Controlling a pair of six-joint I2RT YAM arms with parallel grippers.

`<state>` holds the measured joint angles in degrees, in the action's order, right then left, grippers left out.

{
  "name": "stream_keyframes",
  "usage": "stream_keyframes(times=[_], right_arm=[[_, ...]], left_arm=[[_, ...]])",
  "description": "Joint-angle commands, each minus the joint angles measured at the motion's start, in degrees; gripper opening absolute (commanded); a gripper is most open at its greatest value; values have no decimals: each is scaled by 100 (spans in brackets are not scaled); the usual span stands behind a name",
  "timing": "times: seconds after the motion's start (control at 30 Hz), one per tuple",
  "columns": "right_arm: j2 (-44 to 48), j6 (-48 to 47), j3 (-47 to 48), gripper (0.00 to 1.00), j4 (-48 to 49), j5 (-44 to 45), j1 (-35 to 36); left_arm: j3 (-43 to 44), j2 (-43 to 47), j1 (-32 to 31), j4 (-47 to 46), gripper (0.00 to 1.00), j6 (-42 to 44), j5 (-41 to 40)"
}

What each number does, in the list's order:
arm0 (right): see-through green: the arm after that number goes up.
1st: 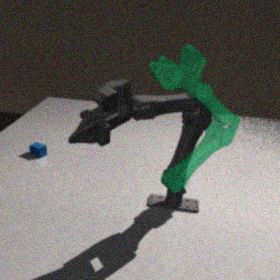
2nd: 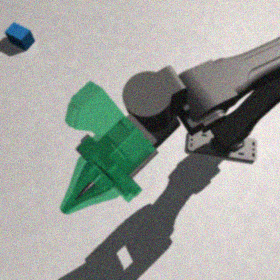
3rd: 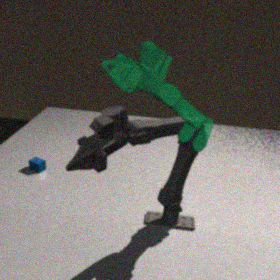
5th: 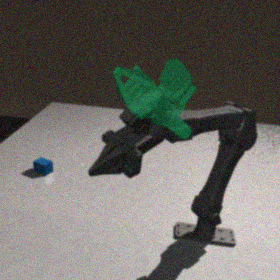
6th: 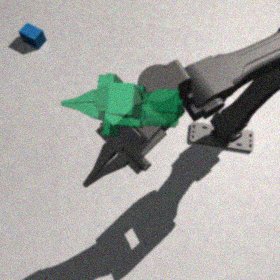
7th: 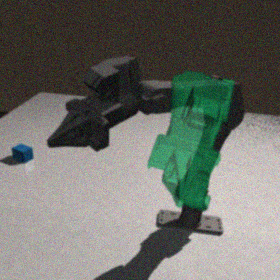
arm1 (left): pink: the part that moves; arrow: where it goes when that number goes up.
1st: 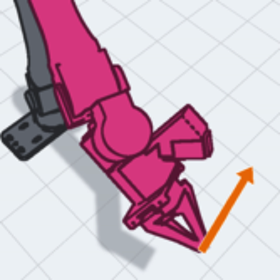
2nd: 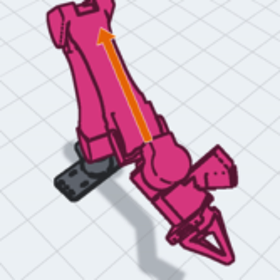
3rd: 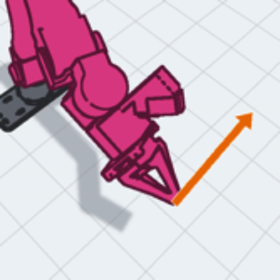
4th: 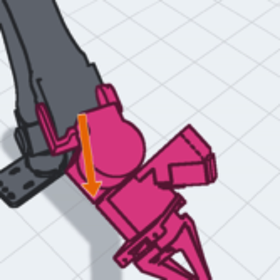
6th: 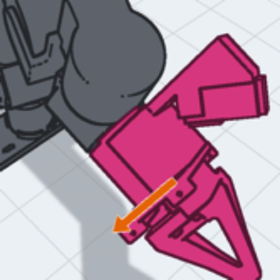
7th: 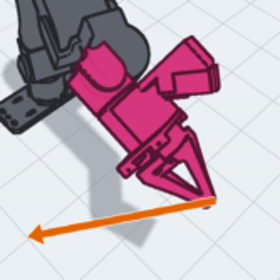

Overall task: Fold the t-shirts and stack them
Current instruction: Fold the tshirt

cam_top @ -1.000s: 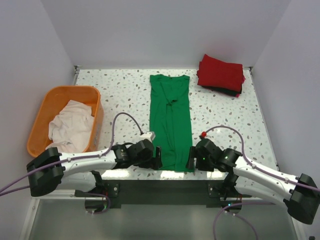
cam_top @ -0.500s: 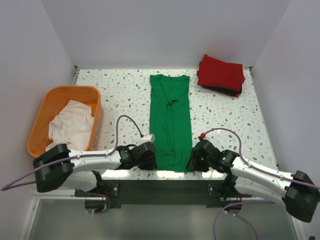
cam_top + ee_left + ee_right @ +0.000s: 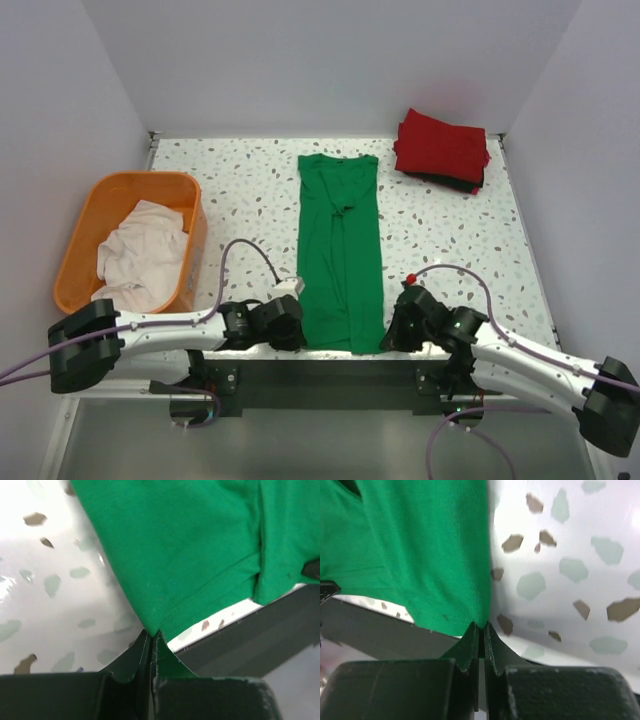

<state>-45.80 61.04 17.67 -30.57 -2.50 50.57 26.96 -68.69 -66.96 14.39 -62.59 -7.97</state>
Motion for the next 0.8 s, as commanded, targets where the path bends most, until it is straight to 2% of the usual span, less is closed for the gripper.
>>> stream_keyframes(times=[0.0, 0.07, 0.23, 0.37, 0.5, 0.63, 0.77], right_arm=[[501, 5, 96, 0, -661, -408, 23], [739, 83, 87, 0, -609, -715, 23], [810, 146, 280, 0, -459, -568, 23], [13, -170, 999, 0, -547, -111, 6], [-832, -723, 1826, 0, -512, 399, -117], [-1474, -1058, 2617, 0, -406, 750, -292], [-1958, -1409, 3232, 0, -152, 690, -853]], left_arm=[[-208, 382, -168, -269, 0, -87, 330], [-209, 374, -168, -585, 0, -61, 549], [388, 259, -160, -69, 0, 36, 77], [643, 329, 51, 160, 0, 194, -99], [793, 321, 734, -94, 0, 554, 172], [1258, 76, 1097, -60, 0, 870, 173], [1812, -311, 1649, -76, 0, 1222, 84]])
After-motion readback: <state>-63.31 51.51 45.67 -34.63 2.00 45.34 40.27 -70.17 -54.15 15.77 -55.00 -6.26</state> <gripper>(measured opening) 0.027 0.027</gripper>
